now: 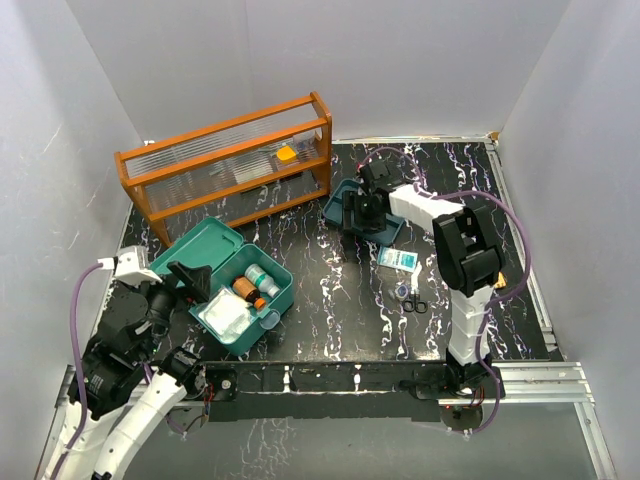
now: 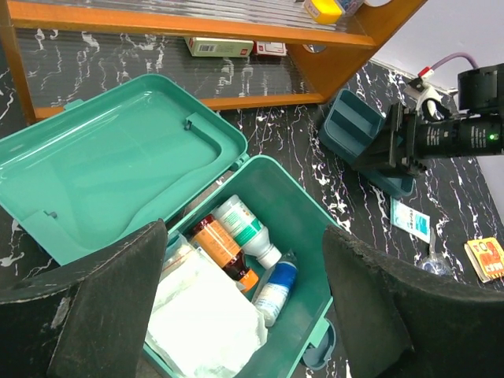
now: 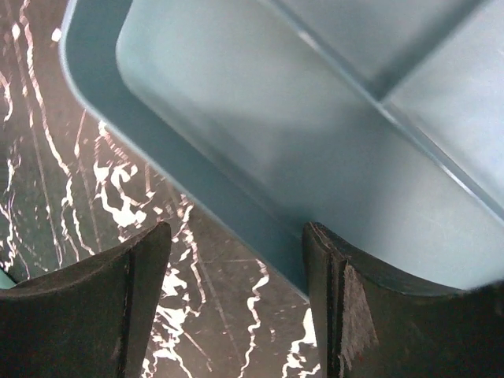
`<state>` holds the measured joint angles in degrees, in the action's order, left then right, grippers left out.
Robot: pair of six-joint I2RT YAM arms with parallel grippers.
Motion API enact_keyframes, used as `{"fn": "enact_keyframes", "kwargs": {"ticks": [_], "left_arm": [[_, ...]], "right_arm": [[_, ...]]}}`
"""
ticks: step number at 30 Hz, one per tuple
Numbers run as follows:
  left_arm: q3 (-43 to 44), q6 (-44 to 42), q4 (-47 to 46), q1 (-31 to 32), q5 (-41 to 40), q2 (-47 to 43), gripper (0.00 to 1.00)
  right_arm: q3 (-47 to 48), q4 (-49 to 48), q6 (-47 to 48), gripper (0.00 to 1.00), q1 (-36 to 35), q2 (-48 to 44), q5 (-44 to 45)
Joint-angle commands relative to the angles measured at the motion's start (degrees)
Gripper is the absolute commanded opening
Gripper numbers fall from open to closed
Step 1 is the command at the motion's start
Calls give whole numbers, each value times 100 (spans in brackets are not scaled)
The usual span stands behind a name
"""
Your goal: Organize the medicine kit
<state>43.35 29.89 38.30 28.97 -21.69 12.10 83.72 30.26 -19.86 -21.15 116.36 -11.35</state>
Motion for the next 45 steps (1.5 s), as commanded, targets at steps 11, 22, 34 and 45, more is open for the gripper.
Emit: {"fn": "enact_keyframes", "kwargs": {"ticks": [11, 22, 34, 45], "left_arm": [[122, -115, -772, 1, 408, 805, 79], [462, -122, -822, 3, 616, 1276, 79], [803, -253, -1025, 3, 934, 1752, 80], [886, -186, -1173, 2, 1019, 2040, 80]], "right_arm": [[-800, -484, -1176, 62, -1337, -1039, -67], [-909, -805, -1881, 61, -1867, -1491, 116], [-2817, -524, -2814, 59, -1816, -4387, 4071], [-3971, 420, -3167, 35, -1116, -5333, 3935]]}}
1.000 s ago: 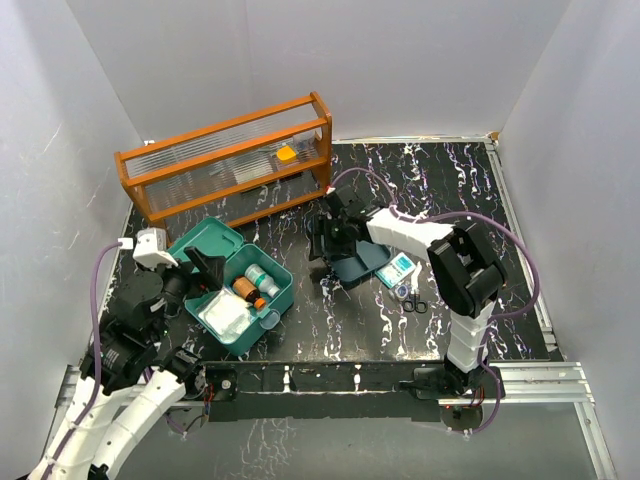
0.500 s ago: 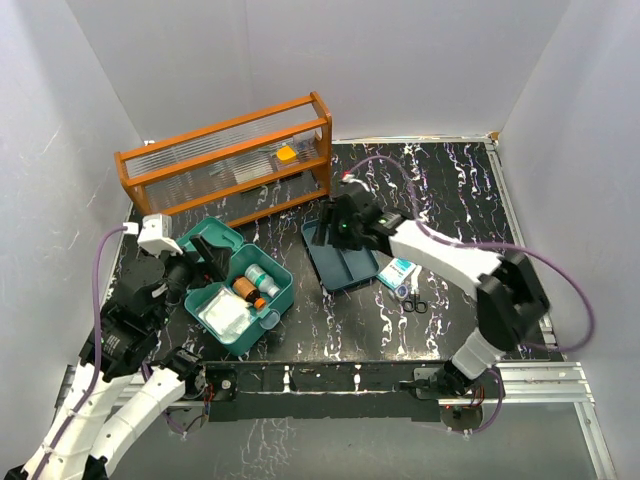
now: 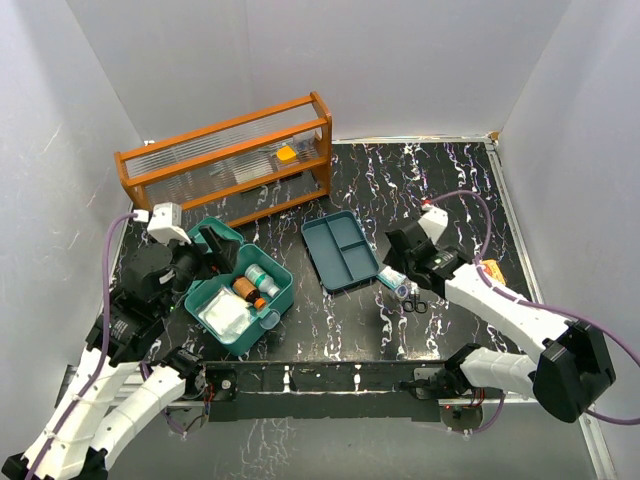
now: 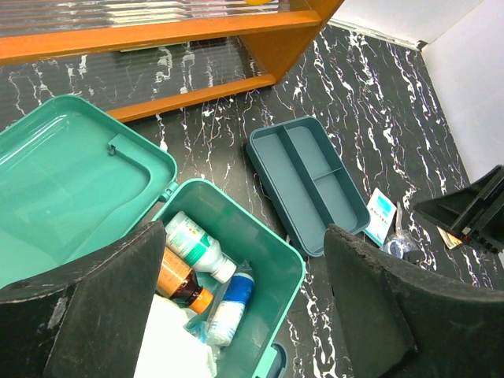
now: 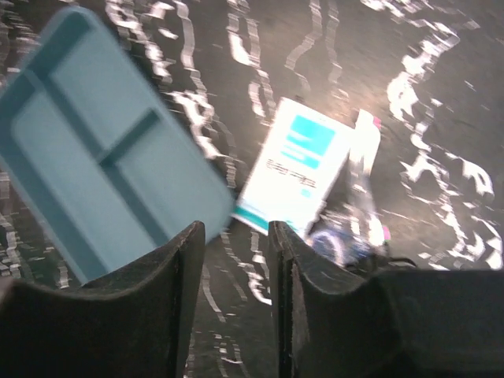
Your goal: Organize the medicine kit
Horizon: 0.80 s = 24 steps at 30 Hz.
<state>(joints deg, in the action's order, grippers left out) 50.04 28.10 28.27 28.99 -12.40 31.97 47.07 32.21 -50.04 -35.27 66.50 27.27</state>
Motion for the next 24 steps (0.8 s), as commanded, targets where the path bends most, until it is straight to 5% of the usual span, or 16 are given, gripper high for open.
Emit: {"fn": "enact_keyframes", "kwargs": {"ticks": [1, 8, 24], "left_arm": [[217, 13, -179, 1, 111, 58, 80], [246, 128, -228, -4, 198, 144, 80], [133, 376, -325, -3, 175, 155, 81]], "right_arm": [[-395, 227, -114, 34, 389, -383, -28], [-905, 12, 98, 29, 1002, -307, -915], [-1410, -289, 95, 32, 1144, -216, -1607]]}}
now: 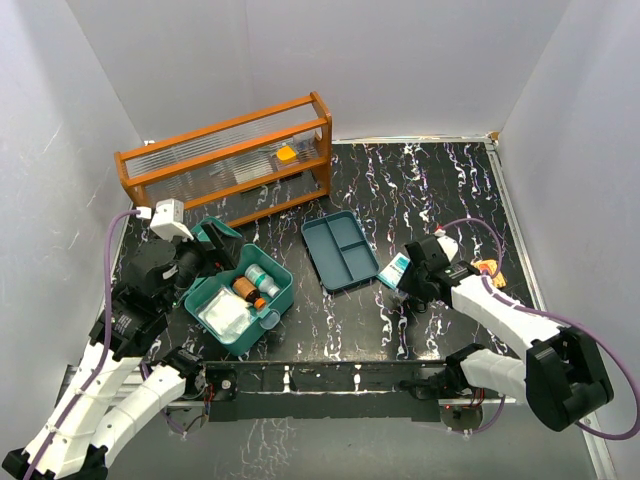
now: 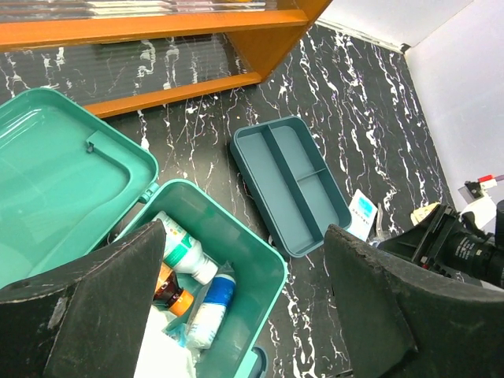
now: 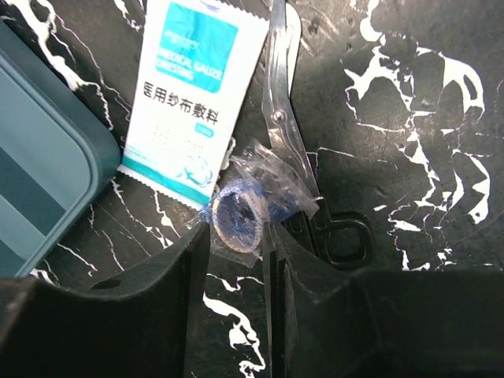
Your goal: Organize the medicine kit
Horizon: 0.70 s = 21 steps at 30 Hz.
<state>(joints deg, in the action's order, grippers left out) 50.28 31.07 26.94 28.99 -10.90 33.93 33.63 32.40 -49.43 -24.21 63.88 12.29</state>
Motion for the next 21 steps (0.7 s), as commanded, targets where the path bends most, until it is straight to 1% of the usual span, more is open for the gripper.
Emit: {"fn": "enact_keyframes", "kwargs": {"ticks": [1, 6, 12, 16, 21], "left_arm": [[99, 91, -197, -4, 26, -49, 80], [39, 130, -218, 1, 3, -67, 80], [-63, 178, -246, 3, -1, -142, 80], [-89, 161, -199, -3, 1, -196, 80], [-115, 97, -223, 0, -35, -203, 81]], "right_arm": [[-67, -313, 37, 31, 31, 85, -119], [-41, -245, 34, 30, 35, 112, 39], [15, -162, 277, 28, 32, 128, 153], [212, 18, 376, 34, 33, 161, 142], [294, 145, 339, 36, 31, 201, 260]]}}
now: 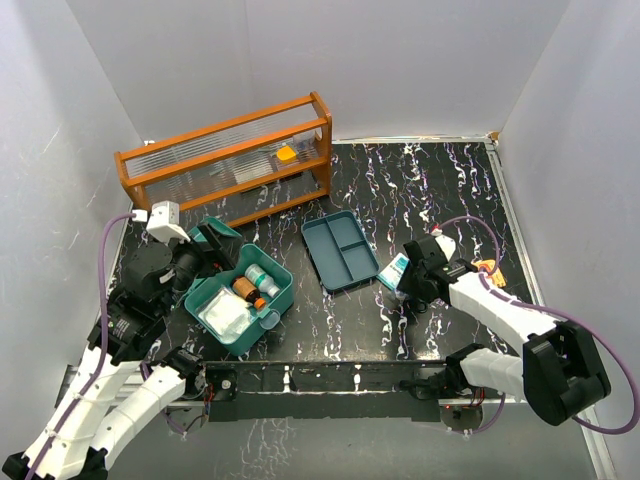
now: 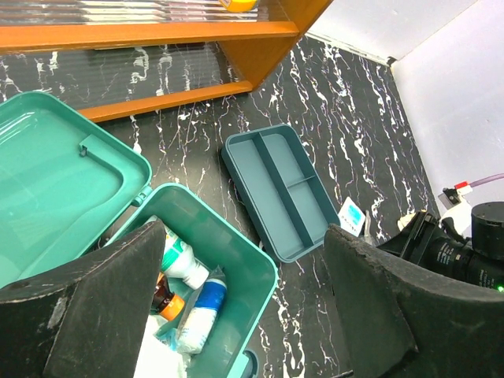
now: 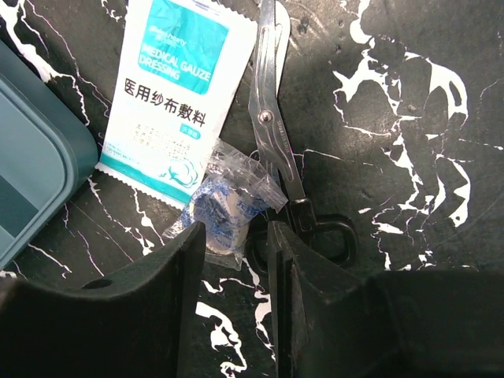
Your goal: Organize the medicine kit
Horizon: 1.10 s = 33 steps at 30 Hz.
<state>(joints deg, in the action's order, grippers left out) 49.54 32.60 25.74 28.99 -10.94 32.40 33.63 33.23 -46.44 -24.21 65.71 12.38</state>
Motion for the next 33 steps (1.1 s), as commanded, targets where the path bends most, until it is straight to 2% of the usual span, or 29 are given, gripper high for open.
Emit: {"fn": "enact_keyframes", "kwargs": {"ticks": [1, 8, 14, 23, 29, 33], "left_arm": [[-48, -66, -110, 1, -31, -50, 81], [-72, -84, -89, 1, -18, -28, 81], [19, -121, -17, 1, -31, -37, 81], [157, -125, 28, -6, -18, -24, 81], [319, -105, 50, 1, 8, 30, 81], [422, -88, 81, 1, -42, 110, 81]], "right_arm": [[275, 68, 22, 36, 30, 38, 256], [7, -384, -59, 30, 34, 208, -150], [-122, -556, -65, 16, 35, 242, -216], [-131, -621, -24, 5, 37, -23, -321], [208, -457, 105, 3, 35, -383, -395], [357, -715, 344, 3, 35, -450, -604]]}}
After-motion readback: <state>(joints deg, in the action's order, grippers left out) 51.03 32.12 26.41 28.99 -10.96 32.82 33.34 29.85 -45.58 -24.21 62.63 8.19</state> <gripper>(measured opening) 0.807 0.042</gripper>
